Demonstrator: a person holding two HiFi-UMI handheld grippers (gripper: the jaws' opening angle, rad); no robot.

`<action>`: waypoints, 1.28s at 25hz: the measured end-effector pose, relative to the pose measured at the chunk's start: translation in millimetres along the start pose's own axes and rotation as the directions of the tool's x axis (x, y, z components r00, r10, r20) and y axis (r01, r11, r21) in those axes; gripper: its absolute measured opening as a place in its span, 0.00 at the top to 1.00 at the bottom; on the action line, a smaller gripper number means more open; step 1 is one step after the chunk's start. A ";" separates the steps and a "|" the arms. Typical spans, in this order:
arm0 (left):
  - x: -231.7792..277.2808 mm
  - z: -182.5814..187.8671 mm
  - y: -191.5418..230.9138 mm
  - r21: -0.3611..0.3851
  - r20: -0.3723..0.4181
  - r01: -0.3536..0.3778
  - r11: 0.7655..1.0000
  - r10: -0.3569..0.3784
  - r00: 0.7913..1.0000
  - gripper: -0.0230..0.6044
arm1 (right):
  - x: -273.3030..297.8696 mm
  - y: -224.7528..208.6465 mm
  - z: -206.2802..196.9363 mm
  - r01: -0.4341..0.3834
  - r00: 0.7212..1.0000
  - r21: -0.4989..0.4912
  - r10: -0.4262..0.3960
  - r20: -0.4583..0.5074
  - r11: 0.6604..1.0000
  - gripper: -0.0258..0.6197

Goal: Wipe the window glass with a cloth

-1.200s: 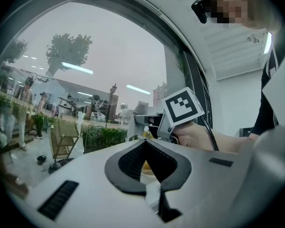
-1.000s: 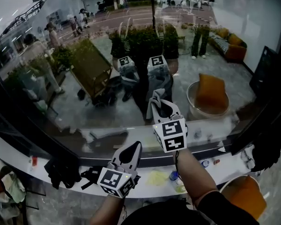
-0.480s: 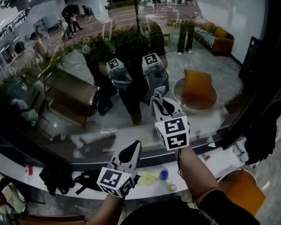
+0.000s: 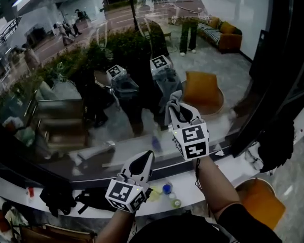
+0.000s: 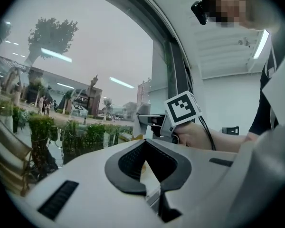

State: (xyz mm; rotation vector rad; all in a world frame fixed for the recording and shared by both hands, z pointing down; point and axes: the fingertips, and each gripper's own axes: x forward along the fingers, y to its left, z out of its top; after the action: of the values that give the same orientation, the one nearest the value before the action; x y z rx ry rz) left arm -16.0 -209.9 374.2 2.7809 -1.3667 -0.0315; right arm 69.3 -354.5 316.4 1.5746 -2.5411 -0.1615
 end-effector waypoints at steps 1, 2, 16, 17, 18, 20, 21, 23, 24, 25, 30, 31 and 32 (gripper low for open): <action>7.4 -0.4 -5.5 0.002 -0.003 0.006 1.000 -0.006 1.000 0.95 | -3.0 -12.2 -3.1 0.011 1.000 -0.001 -0.011 -0.002 1.000 0.88; 14.8 -0.7 -10.6 0.003 -0.004 0.011 1.000 -0.011 1.000 0.95 | -6.0 -23.6 -5.4 0.019 1.000 0.001 -0.019 -0.003 1.000 0.88; 79.5 -6.8 -54.3 -0.017 0.000 0.091 0.996 -0.091 0.996 0.95 | -31.9 -116.9 -30.4 0.116 0.993 -0.025 -0.117 -0.034 0.993 0.88; 94.0 -10.8 -65.6 -0.021 -0.003 0.091 0.996 -0.091 0.996 0.95 | -36.4 -135.1 -37.7 0.119 0.992 -0.024 -0.119 -0.035 0.993 0.88; 106.0 -13.8 -75.6 -0.023 -0.006 0.092 0.996 -0.092 0.996 0.95 | -40.8 -151.0 -43.5 0.122 0.992 -0.023 -0.123 -0.036 0.992 0.88; 121.1 -16.8 -89.4 -0.017 -0.011 0.101 0.995 -0.101 0.995 0.95 | -47.8 -172.9 -50.0 0.132 0.991 -0.022 -0.132 -0.037 0.991 0.88; 125.5 -18.0 -93.5 -0.015 -0.013 0.105 0.994 -0.105 0.994 0.95 | -50.3 -180.3 -51.8 0.137 0.990 -0.023 -0.137 -0.038 0.990 0.88; 132.5 -21.1 -99.0 -0.015 -0.019 0.111 0.994 -0.111 0.994 0.95 | -54.0 -192.5 -56.4 0.147 0.988 -0.025 -0.148 -0.041 0.989 0.88; 135.8 -22.9 -101.2 -0.015 -0.022 0.113 0.993 -0.114 0.993 0.95 | -55.8 -198.7 -59.5 0.153 0.987 -0.026 -0.154 -0.044 0.988 0.88; 139.0 -24.3 -103.0 -0.015 -0.025 0.116 0.993 -0.116 0.993 0.95 | -57.8 -205.4 -62.6 0.162 0.986 -0.026 -0.163 -0.047 0.987 0.88; 153.9 -27.3 -110.2 -0.020 -0.034 0.128 0.992 -0.129 0.991 0.95 | -66.8 -238.3 -72.1 0.206 0.977 -0.009 -0.206 -0.059 0.978 0.88; 156.4 -27.9 -112.0 -0.022 -0.036 0.131 0.991 -0.131 0.991 0.95 | -68.5 -242.7 -73.3 0.212 0.976 -0.003 -0.211 -0.061 0.977 0.88; 158.6 -27.7 -114.3 -0.029 -0.040 0.131 0.991 -0.132 0.990 0.95 | -70.1 -246.8 -75.1 0.217 0.974 -0.002 -0.217 -0.063 0.976 0.88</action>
State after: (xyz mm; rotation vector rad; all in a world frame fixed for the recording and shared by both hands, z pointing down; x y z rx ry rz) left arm 172.3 -265.0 396.6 2.8285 -1.1632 0.0049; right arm 330.8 -402.3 343.8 1.8270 -2.3197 -0.1271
